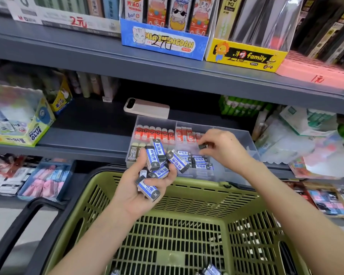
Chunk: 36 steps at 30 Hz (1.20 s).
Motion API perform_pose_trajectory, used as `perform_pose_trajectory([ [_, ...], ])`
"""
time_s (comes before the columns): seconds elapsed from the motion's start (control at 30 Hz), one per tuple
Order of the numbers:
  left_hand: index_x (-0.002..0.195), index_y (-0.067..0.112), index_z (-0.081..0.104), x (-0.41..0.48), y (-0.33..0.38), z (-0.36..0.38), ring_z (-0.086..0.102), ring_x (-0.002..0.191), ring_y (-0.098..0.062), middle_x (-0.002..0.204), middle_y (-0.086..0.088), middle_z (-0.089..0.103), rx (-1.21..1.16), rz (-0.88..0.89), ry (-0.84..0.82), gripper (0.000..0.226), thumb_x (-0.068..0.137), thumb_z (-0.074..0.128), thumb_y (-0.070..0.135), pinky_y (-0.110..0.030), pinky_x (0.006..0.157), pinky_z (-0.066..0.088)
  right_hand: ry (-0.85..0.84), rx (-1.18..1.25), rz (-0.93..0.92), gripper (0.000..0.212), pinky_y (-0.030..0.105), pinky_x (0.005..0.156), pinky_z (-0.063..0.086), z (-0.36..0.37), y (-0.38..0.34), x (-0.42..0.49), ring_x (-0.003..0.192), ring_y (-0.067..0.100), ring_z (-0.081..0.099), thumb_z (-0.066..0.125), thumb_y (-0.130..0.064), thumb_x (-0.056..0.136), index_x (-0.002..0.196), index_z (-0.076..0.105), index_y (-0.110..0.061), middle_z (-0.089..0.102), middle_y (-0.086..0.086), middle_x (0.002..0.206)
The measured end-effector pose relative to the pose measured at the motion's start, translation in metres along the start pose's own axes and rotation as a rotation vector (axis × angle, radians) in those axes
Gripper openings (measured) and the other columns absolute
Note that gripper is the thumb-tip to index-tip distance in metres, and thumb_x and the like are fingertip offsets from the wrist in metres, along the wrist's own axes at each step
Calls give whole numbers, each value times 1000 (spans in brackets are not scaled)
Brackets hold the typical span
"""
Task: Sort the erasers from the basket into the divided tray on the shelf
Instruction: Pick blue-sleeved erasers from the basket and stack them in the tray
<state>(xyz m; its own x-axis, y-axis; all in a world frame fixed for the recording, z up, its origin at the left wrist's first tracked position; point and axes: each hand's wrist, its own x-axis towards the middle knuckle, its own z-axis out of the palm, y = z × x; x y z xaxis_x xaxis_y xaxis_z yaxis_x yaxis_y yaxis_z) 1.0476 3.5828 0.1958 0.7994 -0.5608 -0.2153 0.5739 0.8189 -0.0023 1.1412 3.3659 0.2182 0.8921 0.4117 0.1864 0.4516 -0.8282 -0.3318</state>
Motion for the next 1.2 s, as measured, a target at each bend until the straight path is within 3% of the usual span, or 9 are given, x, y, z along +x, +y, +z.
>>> perform_pose_trajectory([
  [0.2, 92, -2, 73, 0, 7, 1, 66, 74, -26, 99, -21, 65, 27, -16, -35, 55, 43, 95, 12, -10, 34, 39, -39, -84, -174, 17, 45, 83, 47, 10, -3, -10, 76, 27, 64, 78, -1, 68, 84, 75, -6, 69, 8, 81],
  [0.37, 95, -3, 72, 2, 10, -2, 65, 76, -27, 99, -21, 65, 16, -36, -38, 55, 47, 94, 13, -10, 36, 40, -94, -92, -101, 16, 41, 92, 41, 4, 0, -1, 81, 22, 60, 68, 0, 77, 92, 71, -6, 70, 6, 86],
  [0.5, 96, 0, 72, 1, 12, -2, 65, 77, -28, 99, -20, 65, 16, -45, -60, 52, 51, 92, 13, -12, 36, 41, -95, -139, -103, 13, 28, 77, 39, -1, -5, 2, 84, 25, 60, 64, 0, 80, 92, 68, -3, 67, 8, 88],
  [0.6, 96, 2, 72, 0, 13, -2, 65, 76, -27, 99, -19, 65, 28, -29, -48, 53, 48, 93, 13, -12, 35, 41, -47, -118, -151, 13, 35, 75, 47, -8, -5, 3, 81, 29, 63, 66, 4, 77, 87, 72, -2, 67, 10, 87],
  [0.77, 93, 0, 73, -1, 14, -2, 65, 76, -26, 97, -20, 65, 25, -31, -45, 52, 47, 94, 13, -10, 36, 40, -167, -186, -230, 14, 34, 71, 48, -4, -6, 6, 84, 26, 61, 69, -2, 78, 88, 76, -8, 66, 7, 88],
  [0.93, 90, 0, 73, -2, 14, -2, 66, 74, -26, 96, -20, 66, 23, -27, -33, 52, 43, 95, 12, -11, 35, 40, 10, -298, -251, 11, 31, 49, 45, -2, -6, 3, 68, 28, 55, 80, -11, 69, 77, 76, -18, 58, 4, 71],
  [1.07, 91, 0, 73, -3, 15, -2, 66, 72, -28, 96, -20, 66, 13, -27, -18, 56, 42, 95, 11, -12, 34, 39, 136, -406, -202, 8, 32, 54, 38, -8, 3, -3, 65, 30, 51, 81, -18, 66, 67, 73, -20, 57, 4, 71],
  [1.2, 92, -1, 72, -2, 14, -3, 65, 72, -28, 96, -20, 66, 10, -29, -4, 57, 41, 95, 10, -13, 33, 39, 100, -478, -70, 12, 39, 68, 39, -1, 5, -15, 82, 34, 58, 85, -29, 61, 68, 76, -26, 67, 5, 97],
])
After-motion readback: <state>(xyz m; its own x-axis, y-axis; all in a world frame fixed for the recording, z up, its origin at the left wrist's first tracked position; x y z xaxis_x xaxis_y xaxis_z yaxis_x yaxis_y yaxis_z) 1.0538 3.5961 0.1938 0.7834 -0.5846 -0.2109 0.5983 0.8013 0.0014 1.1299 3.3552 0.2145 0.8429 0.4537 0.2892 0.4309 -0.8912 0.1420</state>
